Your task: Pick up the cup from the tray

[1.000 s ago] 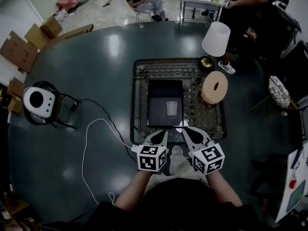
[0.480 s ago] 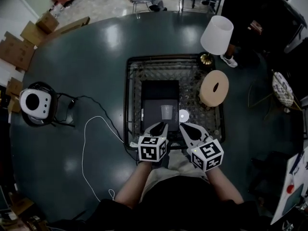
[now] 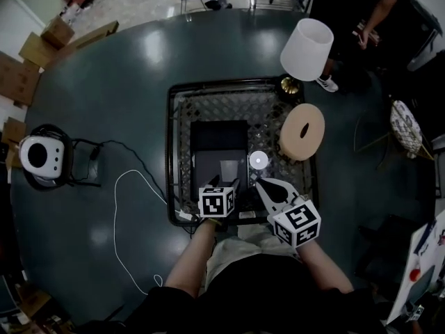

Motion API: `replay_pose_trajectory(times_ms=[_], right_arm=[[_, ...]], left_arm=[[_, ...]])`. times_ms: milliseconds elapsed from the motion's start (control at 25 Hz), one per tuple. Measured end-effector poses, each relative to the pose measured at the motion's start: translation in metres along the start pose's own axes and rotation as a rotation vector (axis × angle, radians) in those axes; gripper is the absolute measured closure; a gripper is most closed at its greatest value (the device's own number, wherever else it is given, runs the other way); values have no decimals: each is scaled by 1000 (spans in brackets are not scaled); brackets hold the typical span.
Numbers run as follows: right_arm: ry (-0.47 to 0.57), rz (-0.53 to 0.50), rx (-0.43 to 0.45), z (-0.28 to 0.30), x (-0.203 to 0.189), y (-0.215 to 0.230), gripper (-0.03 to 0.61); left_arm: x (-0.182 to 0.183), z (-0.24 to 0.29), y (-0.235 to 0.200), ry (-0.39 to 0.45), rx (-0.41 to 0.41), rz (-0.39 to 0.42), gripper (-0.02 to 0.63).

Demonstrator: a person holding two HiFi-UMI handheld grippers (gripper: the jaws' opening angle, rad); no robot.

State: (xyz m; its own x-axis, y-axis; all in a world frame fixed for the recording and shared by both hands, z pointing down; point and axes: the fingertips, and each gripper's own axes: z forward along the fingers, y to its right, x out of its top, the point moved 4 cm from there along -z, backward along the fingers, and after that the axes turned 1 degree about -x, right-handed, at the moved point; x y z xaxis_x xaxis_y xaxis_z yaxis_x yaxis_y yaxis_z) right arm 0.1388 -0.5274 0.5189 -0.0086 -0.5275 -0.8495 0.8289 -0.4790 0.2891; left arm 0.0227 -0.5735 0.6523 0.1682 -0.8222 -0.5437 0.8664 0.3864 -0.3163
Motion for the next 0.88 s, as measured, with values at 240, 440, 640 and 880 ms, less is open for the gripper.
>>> replay_pose_trajectory(times_ms=[240,440,640,880], right_arm=[[-18,10,-10,2,-3,19,566],[-23,14,-23,-1,-6,31,566],[-14,11,-26,-3,-2,35,566],[8,-9,1,-3,7,28,566]], left_arm=[[-7,42,-15,-91,12,-43,310],[-12,58,-19,-144,37,-38,330],[-13,58,-16,-144,37,-34,359],[-5,35,-7,-94,22,-21,360]])
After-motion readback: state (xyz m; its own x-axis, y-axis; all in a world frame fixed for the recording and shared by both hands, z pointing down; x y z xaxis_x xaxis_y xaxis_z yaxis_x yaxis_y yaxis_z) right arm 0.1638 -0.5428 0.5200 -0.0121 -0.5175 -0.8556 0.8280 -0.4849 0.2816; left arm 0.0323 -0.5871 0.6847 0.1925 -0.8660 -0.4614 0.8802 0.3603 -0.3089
